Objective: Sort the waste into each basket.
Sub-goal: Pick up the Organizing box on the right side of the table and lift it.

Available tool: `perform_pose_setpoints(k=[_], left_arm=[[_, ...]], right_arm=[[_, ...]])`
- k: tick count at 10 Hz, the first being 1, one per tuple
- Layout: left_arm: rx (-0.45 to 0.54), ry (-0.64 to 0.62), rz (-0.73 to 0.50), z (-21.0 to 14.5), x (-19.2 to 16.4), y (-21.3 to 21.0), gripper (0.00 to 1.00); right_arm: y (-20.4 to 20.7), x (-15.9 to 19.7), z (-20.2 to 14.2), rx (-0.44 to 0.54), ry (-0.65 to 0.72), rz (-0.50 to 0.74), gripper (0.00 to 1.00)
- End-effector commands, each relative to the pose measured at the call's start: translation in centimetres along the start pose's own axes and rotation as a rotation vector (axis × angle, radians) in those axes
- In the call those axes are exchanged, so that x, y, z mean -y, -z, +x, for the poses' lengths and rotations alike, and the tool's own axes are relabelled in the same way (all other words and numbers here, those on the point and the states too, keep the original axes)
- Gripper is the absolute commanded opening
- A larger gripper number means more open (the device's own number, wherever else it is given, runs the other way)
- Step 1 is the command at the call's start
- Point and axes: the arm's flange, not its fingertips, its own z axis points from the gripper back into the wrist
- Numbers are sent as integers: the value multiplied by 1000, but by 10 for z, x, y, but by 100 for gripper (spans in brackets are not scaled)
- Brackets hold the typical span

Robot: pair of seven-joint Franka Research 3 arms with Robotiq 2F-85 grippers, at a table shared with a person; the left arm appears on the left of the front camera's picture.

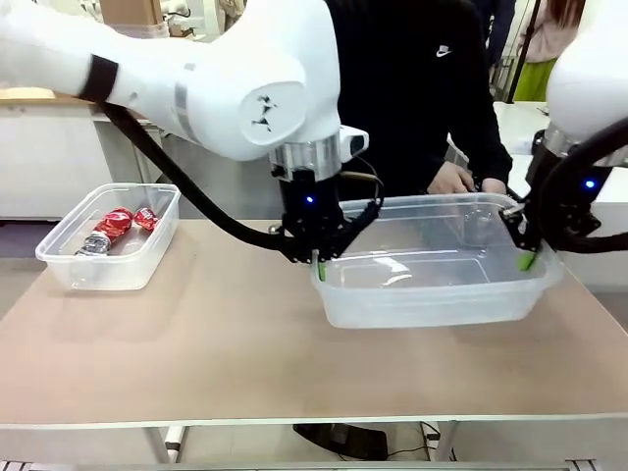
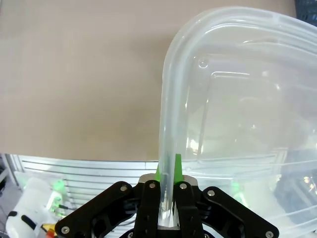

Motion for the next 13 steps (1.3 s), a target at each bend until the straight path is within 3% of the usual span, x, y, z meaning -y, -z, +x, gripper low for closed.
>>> perform_pose_setpoints(k=[1,2,3,6,7,9,11,13], left_arm=[[-6,4,-3,-2,5,11,0],[0,0,0,0,0,0,4],[79,-45,-44,5,-7,-30,4],[241,-228,-50,24,-109,-98,4],[255,-267,-25,34,-148,-102,4],[228,-244,25,31,-178,-85,4],[213,-303,28,25,-197,-62,4],[226,-301,32,29,-198,-43,4]], right_arm=[[5,-3,-2,-5,-20,-8,0],[0,0,0,0,0,0,3],[-7,-38,14,4,-79,-30,3],[2,-109,53,-39,-222,-52,3],[-2,-135,63,-23,-204,-18,3],[-13,-160,76,31,-161,44,3],[-6,-170,77,-36,-201,65,3],[7,-162,78,-151,-138,65,3]])
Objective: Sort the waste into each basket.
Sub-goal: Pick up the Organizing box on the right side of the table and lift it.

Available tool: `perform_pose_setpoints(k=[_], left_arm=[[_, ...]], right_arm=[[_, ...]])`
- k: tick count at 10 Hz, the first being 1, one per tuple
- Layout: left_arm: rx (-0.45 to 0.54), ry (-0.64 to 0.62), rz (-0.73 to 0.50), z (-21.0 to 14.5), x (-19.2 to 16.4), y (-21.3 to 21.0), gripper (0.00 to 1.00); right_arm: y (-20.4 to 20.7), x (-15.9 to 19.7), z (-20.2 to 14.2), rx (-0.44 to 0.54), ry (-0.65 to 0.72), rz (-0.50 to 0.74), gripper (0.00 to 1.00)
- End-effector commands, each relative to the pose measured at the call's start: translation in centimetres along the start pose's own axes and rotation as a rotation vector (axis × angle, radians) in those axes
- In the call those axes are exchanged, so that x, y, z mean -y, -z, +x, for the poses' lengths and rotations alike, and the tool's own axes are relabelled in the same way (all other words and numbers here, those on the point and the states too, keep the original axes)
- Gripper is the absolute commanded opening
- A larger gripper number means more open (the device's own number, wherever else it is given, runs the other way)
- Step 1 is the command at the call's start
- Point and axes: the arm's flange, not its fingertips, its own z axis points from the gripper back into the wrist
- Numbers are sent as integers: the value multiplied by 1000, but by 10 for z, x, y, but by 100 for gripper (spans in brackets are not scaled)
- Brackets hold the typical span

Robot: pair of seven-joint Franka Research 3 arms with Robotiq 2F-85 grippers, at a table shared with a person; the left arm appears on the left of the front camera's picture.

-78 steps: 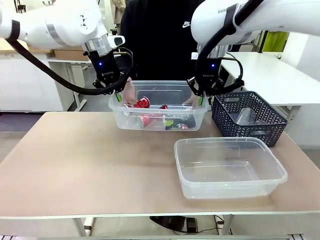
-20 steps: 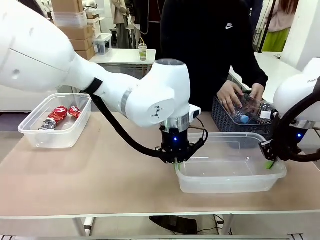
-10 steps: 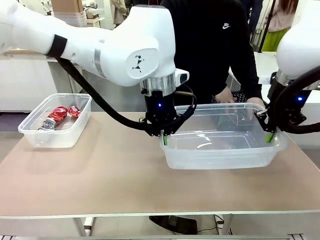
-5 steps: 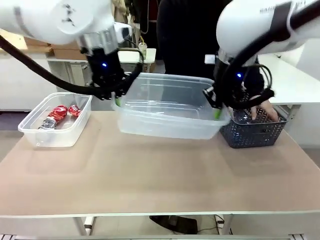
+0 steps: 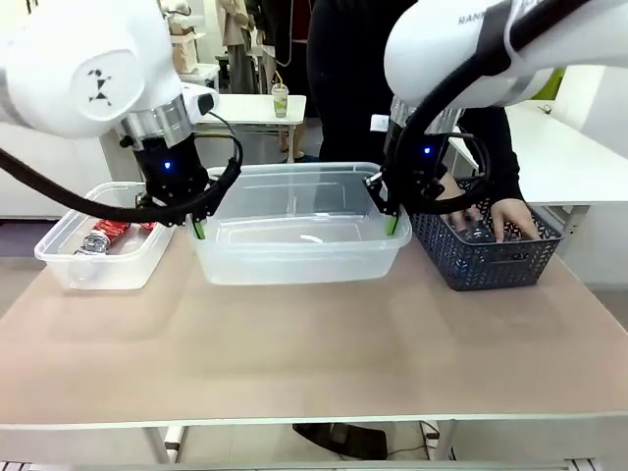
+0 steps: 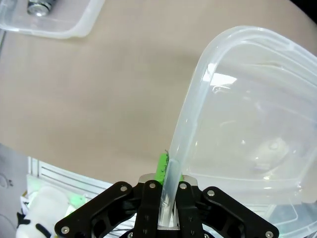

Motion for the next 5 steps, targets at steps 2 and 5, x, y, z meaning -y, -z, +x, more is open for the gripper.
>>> perform_pose_setpoints(k=[2,5], left_arm=[[23,19,48,4,-5,26,4],[-1,24,87,-3,9,32,4]], right_arm=[[0,26,-12,-159,219,48,3],[11,31,-27,-185,238,52,3]])
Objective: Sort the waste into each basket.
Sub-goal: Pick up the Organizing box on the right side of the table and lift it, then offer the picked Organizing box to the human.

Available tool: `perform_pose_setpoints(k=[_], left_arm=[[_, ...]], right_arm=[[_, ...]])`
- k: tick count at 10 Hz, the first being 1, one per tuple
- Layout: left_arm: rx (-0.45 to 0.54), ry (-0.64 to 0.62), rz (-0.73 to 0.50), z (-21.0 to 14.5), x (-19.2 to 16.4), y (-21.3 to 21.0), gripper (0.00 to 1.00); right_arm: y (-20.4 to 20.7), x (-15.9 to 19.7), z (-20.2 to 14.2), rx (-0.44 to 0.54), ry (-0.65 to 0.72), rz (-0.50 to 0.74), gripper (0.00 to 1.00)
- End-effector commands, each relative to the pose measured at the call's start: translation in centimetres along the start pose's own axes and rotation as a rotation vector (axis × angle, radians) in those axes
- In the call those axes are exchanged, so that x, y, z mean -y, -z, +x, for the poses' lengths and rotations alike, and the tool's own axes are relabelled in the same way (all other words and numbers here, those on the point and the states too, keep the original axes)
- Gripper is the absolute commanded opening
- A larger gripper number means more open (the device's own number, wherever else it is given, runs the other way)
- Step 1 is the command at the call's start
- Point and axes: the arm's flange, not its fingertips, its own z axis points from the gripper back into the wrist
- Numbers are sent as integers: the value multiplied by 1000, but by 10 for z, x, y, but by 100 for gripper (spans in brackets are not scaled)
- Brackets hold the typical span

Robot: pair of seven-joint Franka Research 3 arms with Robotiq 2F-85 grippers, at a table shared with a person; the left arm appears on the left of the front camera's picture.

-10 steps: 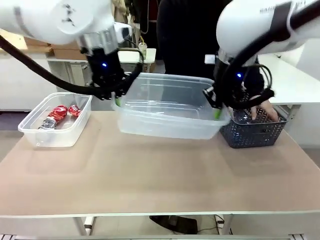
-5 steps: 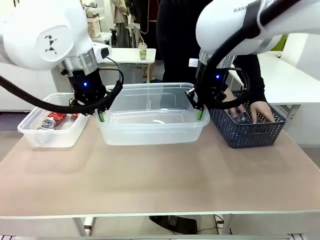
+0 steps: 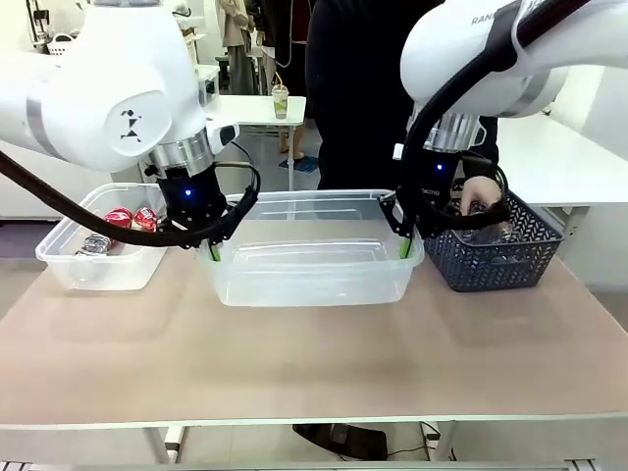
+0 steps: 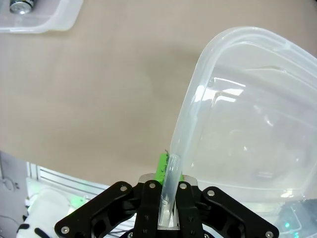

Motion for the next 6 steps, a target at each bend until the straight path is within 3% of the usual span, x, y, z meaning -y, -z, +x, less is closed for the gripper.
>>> perform_pose_setpoints(k=[1,6], left_arm=[[18,-34,45,11,-4,0,4],[0,0,0,0,0,0,4]], right_arm=[[-4,10,-14,-38,50,21,3],[3,3,-1,-6,6,-1,3]])
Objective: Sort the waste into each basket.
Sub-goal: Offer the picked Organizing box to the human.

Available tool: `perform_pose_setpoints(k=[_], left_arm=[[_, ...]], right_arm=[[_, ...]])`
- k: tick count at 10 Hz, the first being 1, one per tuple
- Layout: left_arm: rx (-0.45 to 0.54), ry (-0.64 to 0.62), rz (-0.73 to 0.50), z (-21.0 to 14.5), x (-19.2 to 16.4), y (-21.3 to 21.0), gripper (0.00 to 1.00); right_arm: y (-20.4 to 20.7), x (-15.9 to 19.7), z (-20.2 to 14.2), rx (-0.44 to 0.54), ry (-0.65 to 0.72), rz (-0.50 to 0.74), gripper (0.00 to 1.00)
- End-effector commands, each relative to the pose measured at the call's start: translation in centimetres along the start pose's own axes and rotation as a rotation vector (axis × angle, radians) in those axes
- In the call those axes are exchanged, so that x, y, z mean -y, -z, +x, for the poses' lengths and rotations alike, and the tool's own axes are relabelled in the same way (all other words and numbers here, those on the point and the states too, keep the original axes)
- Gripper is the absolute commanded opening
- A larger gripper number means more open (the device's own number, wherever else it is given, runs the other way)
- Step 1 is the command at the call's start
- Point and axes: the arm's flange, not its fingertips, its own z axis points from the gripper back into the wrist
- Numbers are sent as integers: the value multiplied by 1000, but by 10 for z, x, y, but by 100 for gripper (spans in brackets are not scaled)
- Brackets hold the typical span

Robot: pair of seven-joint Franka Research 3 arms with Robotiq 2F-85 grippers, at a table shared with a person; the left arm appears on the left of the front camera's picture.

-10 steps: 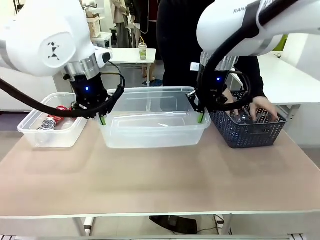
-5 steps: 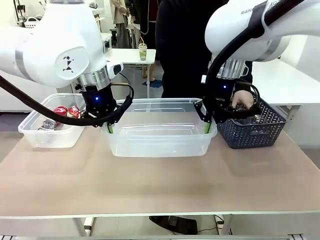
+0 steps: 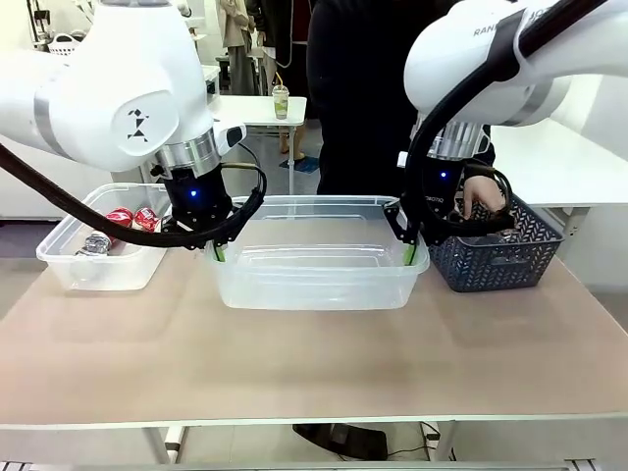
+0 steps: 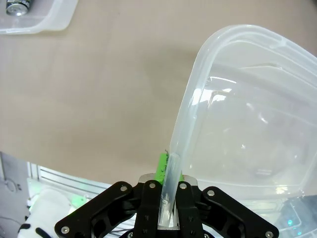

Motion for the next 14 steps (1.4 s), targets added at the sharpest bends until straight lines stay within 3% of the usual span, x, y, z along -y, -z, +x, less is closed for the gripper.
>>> perform_pose_setpoints(k=[1,14], left_arm=[[6,-18,2,3,-5,1,4],[6,-18,2,3,-5,1,4]], right_arm=[[-4,-2,-2,1,-1,5,3],[-4,-2,-2,1,-1,5,3]])
